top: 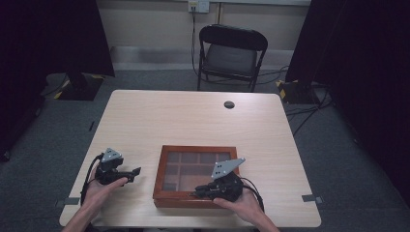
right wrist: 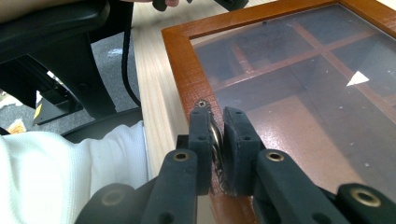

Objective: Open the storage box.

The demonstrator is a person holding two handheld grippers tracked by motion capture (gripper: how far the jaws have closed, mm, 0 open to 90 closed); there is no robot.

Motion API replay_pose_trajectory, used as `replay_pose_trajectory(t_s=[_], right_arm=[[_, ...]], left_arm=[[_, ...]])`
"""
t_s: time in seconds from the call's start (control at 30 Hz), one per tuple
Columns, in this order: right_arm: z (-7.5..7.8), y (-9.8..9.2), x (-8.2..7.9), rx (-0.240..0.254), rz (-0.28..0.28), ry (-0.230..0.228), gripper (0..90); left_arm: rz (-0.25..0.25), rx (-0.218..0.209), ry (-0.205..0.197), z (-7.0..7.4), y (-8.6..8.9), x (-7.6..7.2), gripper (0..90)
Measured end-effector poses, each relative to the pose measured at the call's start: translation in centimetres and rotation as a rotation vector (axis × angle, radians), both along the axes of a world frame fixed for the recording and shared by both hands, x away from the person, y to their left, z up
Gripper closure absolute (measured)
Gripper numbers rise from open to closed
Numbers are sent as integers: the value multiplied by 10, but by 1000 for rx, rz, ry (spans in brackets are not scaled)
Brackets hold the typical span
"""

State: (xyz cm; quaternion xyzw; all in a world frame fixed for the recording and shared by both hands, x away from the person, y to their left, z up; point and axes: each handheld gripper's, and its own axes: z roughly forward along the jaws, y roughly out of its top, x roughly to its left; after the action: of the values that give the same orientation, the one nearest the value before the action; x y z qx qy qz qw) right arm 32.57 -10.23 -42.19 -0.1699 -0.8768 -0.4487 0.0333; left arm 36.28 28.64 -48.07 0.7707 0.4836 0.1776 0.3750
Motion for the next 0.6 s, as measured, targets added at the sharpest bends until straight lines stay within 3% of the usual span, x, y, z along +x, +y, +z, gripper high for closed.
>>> replay_pose_trajectory(t_s=[0.33,0.6], right_arm=[[9,0,3,-1,4,3,826],[13,0,5,-2,6,7,826]], left_arm=[[-82,-64,-20,7,-11,-5,170],[-157,-60,-44,11,-21,-10,170]])
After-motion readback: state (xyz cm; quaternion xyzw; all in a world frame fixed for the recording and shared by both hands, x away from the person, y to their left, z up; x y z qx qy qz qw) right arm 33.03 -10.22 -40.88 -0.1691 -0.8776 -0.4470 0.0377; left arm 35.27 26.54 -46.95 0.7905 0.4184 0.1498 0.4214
